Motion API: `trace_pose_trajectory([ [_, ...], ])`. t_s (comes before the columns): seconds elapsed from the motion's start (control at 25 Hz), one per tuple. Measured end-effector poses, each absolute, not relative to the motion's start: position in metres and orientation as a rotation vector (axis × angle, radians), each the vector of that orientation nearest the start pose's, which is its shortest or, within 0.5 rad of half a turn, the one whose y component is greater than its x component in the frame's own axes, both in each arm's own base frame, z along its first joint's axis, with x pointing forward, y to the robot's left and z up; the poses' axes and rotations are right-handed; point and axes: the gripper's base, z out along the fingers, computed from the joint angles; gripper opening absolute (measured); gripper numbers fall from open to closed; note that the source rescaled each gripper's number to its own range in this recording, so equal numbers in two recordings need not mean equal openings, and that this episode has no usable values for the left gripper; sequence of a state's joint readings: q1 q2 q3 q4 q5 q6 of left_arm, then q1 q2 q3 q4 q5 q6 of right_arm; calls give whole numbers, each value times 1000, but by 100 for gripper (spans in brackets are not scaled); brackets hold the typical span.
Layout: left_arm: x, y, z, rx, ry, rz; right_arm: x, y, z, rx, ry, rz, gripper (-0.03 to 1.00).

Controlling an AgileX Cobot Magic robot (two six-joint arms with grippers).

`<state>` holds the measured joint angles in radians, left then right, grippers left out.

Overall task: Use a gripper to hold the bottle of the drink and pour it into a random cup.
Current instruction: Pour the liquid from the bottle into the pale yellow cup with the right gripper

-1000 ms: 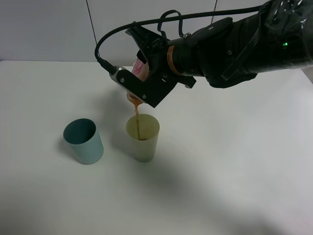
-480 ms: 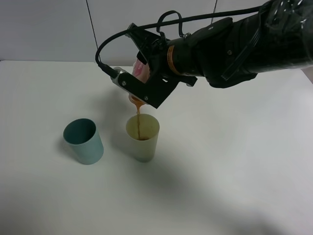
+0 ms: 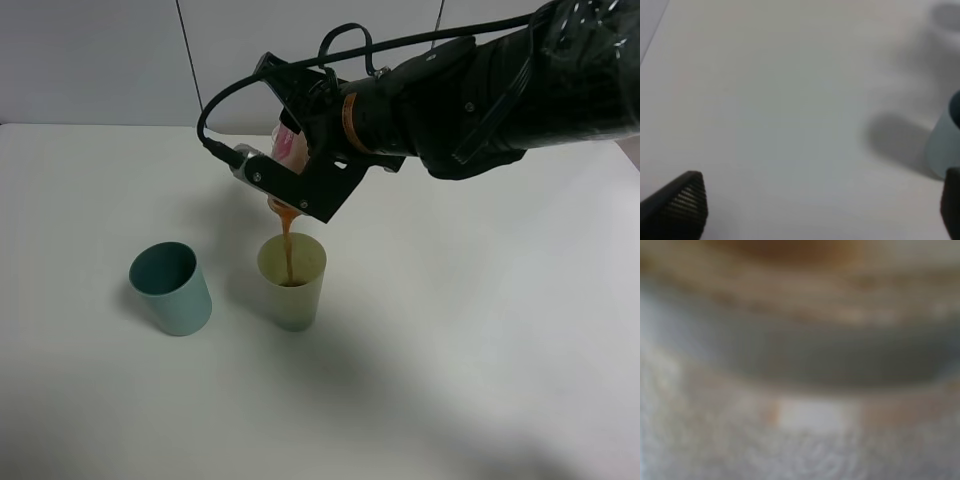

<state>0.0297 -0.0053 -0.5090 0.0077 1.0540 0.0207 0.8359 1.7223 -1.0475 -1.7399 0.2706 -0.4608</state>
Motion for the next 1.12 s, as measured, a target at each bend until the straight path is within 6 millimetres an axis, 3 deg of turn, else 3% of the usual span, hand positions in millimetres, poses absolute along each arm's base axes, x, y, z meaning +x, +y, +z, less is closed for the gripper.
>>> trace_pose_trajectory([
  [1.12, -7, 0, 280, -9, 2023, 41, 264, 269, 232, -2287, 222, -1130, 0],
])
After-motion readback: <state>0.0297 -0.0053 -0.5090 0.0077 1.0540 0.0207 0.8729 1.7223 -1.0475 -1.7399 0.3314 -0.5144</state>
